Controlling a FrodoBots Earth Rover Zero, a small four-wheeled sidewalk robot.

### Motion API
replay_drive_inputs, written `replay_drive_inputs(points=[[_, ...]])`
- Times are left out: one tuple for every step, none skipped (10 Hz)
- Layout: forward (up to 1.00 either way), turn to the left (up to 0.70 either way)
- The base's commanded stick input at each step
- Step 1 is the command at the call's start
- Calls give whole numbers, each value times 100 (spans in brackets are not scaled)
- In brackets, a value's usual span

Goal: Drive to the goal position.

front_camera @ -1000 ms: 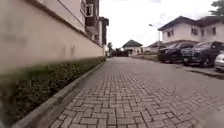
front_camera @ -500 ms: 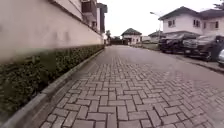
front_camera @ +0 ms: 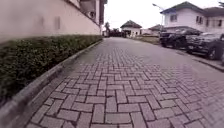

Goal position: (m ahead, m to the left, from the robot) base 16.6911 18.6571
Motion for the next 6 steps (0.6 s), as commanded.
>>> replay_drive_inputs(points=[[70,0],[70,0],[70,0],[70,0],[70,0],[70,0]])
